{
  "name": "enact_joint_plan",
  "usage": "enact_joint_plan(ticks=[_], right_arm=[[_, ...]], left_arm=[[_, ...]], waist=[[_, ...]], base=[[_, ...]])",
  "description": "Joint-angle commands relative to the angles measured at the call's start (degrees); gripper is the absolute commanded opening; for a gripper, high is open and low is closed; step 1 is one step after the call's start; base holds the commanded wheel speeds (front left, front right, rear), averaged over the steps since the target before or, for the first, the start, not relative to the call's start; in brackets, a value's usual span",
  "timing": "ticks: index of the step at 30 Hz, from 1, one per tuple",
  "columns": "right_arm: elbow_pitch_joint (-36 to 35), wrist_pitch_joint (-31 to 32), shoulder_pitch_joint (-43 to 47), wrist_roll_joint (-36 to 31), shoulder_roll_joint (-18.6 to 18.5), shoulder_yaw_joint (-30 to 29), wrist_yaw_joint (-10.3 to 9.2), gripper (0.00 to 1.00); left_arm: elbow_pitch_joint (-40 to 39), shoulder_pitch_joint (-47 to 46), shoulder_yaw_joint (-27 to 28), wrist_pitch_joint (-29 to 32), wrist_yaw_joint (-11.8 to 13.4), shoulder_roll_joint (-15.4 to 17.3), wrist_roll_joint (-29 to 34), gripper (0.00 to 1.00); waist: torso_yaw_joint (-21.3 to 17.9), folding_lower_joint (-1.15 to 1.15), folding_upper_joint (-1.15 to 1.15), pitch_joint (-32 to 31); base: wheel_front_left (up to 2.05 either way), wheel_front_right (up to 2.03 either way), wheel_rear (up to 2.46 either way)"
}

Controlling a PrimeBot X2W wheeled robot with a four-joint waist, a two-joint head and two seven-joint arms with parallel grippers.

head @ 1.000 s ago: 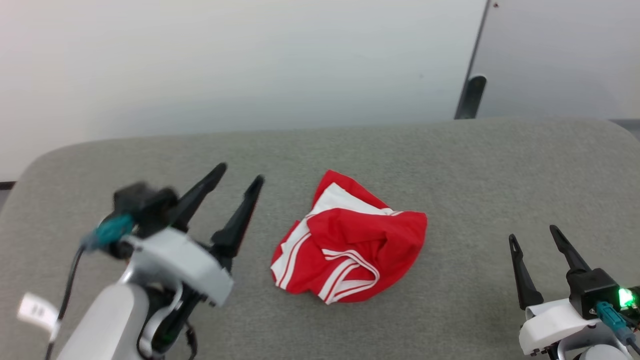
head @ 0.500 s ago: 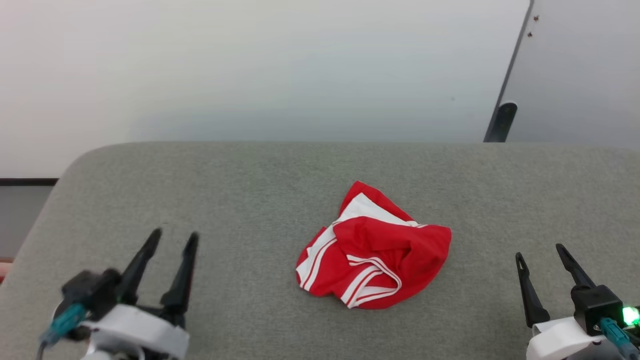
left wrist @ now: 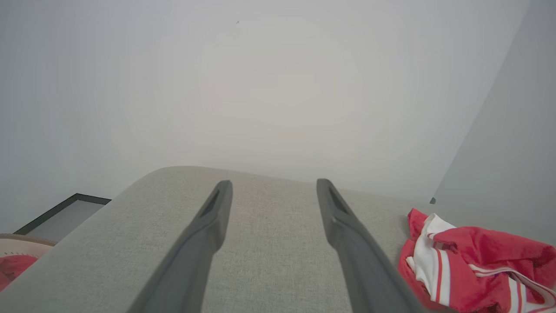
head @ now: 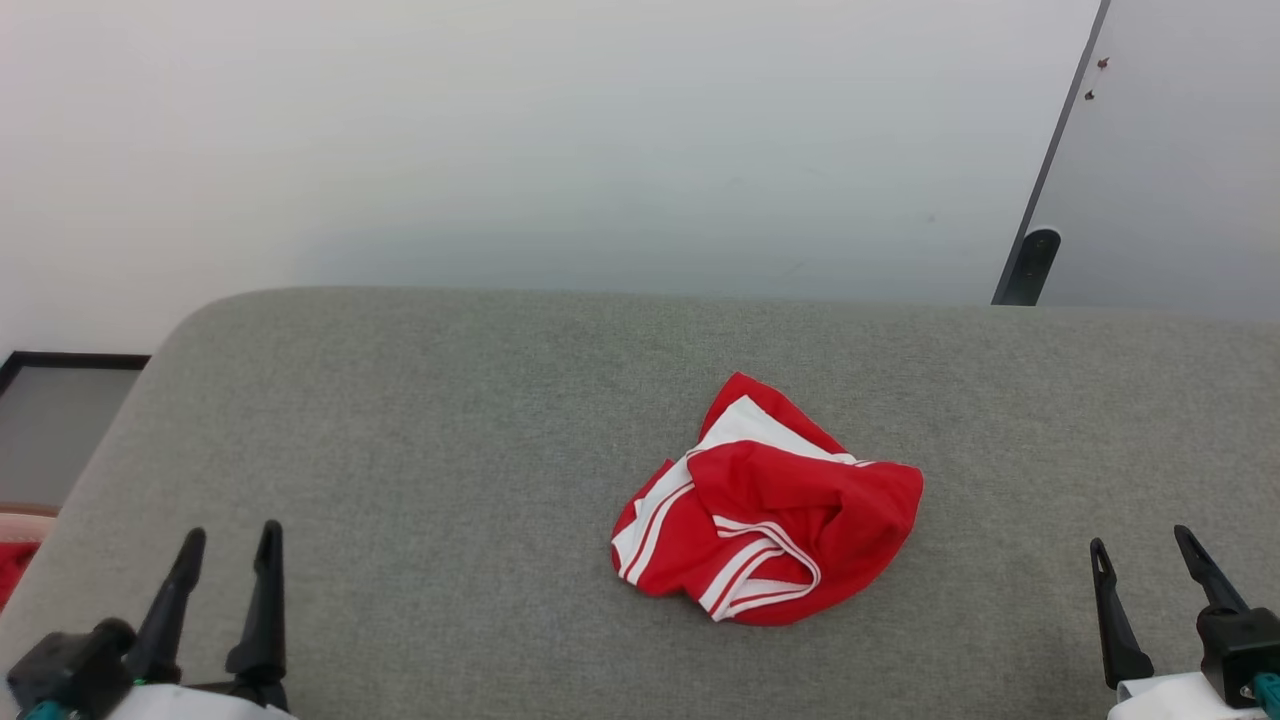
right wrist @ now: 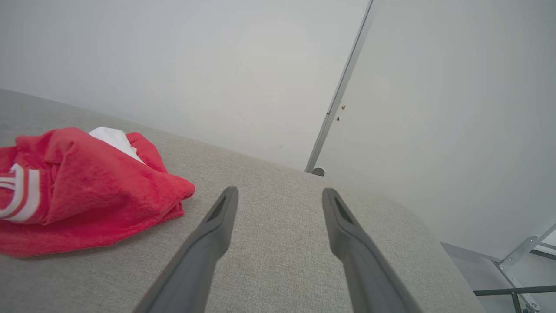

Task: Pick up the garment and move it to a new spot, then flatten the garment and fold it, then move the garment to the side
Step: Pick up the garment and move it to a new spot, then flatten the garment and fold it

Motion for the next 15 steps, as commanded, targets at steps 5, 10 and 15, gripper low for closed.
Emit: enact_joint_plan(ticks=[5,10,15], right_arm=[[-0.58,-0.05,0.70,-0.50,0.22,-0.38,-0.04,1.00],[-0.50,-0.05,0.70,-0.39,0.42,-0.20,-0.04,1.00],[-0.46,-0.05,0.31,-0.16,0.42,0.18,-0.04,1.00]], left_arm=[[-0.50,1.35,2.07,-0.05,-0.74,-1.26,1.32,1.00],[-0.73,1.41,2.62,-0.05,-1.01,-2.31,2.08,1.00],[-0.92,1.14,3.06,-0.05,-1.09,-2.82,2.44,1.00]], waist=[[-0.11,0.00,0.00,0.23],[-0.06,0.00,0.00,0.55],[0.07,0.00,0.00,0.96]], base=[[0.00,0.00,0.00],[0.00,0.00,0.00],[0.00,0.00,0.00]])
